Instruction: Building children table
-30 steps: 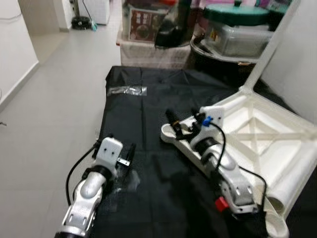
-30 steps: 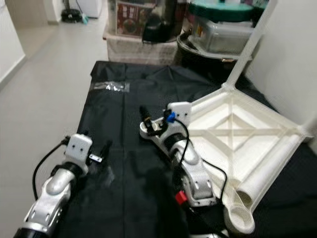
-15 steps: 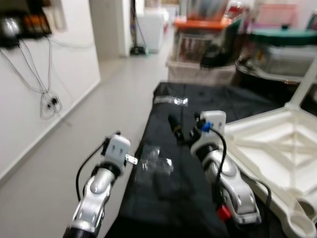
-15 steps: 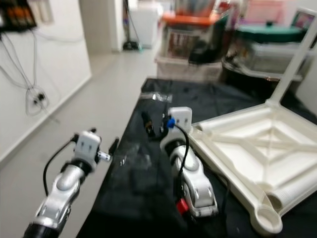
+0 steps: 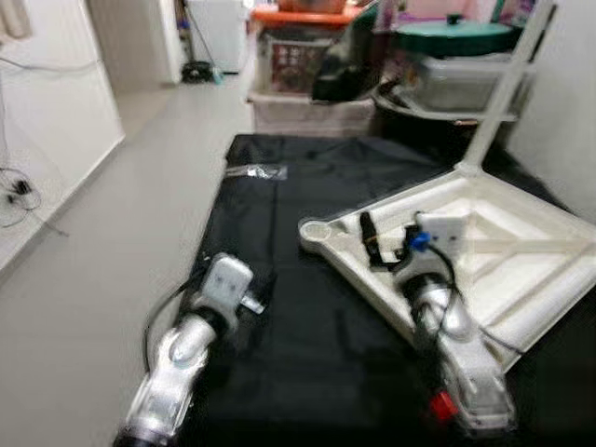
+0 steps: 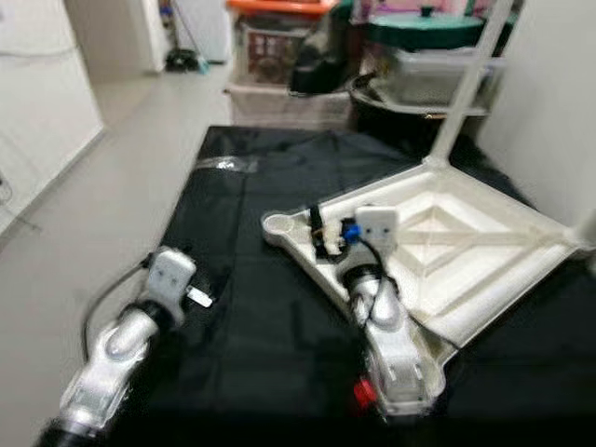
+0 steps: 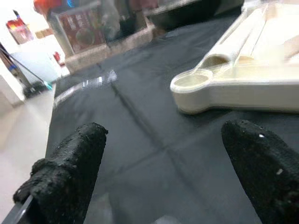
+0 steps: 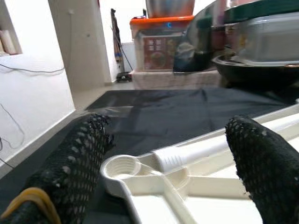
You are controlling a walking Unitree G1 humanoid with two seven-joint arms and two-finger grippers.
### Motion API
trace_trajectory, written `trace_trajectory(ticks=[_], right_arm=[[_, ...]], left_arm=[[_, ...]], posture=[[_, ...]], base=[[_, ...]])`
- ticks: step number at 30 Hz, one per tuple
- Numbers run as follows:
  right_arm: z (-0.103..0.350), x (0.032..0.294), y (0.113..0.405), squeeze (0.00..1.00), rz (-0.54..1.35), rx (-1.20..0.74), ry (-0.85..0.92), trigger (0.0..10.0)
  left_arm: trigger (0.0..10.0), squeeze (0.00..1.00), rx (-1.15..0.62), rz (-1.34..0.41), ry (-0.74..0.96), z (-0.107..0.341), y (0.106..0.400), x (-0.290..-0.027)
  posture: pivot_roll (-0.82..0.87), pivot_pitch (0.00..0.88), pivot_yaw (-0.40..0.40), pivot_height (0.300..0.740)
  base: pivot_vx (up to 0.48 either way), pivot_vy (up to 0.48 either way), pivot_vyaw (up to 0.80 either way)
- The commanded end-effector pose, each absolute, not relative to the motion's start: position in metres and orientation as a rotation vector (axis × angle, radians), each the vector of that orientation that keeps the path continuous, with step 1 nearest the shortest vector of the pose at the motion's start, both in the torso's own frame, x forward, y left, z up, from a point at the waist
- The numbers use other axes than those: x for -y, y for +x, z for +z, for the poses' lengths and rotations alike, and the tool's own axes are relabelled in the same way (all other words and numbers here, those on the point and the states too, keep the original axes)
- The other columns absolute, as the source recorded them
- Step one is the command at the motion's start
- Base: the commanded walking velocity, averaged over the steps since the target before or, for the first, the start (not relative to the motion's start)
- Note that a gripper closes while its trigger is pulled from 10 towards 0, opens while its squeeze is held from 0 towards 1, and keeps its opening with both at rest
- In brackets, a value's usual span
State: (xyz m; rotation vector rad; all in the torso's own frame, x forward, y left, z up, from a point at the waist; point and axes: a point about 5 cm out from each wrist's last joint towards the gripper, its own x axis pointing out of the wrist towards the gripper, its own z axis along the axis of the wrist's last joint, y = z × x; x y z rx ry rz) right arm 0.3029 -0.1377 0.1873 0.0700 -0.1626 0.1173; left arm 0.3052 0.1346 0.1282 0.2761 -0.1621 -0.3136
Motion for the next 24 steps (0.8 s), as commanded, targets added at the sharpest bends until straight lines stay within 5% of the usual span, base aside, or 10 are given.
trace_trajectory(ticks=[1,8,14,24], right_arm=[[0.189,0.142,0.301,0.00,0.099,0.172,0.049,10.0],[0.188,0.138,0.300,0.00,0.113,0.177,0.021,10.0],[0.190,0.137,0.294,0.00,0.105,0.218,-0.008,10.0],[0.182,0.131,0.291,0.00,0.126,0.197,-0.004,10.0]], left_arm=[[10.0,0.00,0.154,-0.338,0.277,0.127,0.304,-0.129],[10.0,0.00,0.174,-0.320,0.327,0.134,0.307,-0.133],[10.0,0.00,0.508,-0.187,0.419,0.221,0.288,-0.144],[10.0,0.00,0.480,-0.176,0.471,0.218,0.260,-0.153]], posture=[[0.04,0.000,-0.035,0.740],[0.04,0.000,-0.025,0.740],[0.07,0.000,-0.029,0.740],[0.12,0.000,-0.056,0.740]], base=[[0.000,0.000,0.00],[0.000,0.000,0.00],[0.000,0.000,0.00],[0.000,0.000,0.00]])
